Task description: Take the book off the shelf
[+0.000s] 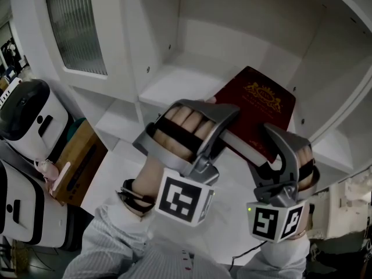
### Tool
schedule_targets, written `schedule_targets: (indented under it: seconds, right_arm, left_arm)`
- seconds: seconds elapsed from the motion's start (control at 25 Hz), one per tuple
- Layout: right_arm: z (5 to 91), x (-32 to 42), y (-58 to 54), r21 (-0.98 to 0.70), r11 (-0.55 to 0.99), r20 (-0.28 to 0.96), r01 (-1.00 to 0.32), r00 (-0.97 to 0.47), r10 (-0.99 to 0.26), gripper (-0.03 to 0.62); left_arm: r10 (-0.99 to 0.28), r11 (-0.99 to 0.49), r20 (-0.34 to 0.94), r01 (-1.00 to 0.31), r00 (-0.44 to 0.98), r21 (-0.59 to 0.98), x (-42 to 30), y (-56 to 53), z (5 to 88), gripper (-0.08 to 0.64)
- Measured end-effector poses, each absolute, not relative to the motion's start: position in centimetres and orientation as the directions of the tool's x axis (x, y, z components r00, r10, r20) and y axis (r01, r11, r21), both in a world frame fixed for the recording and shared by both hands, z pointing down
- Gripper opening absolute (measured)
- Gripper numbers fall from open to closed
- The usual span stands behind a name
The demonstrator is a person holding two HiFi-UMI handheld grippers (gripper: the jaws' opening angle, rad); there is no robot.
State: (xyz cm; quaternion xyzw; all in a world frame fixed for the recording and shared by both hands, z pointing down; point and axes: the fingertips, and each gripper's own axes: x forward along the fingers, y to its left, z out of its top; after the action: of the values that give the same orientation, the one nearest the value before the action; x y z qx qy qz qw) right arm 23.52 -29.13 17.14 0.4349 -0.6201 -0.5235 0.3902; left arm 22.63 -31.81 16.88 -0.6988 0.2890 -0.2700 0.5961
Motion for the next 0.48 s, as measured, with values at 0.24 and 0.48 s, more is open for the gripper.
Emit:
schedule_targets:
  seconds: [0.24,0.48]
  right_arm:
    - [17.3,22.9,-28.2,0.989,0.076,0.034,-0.124,-0.315,-0.948,0.252]
    - [17.3,22.1,-26.9,0.990,0.076,0.037,-0.115,-0.311,-0.950,0.250]
  left_arm:
    - [-0.728,-0.127,0.038,-0.080,0.684,-0.989,22.1,-30.8,17.0,0.264]
    - [-0.734,-0.128,0.045,-0.073,0.678,-0.989,21.2,-29.4,17.0,0.259]
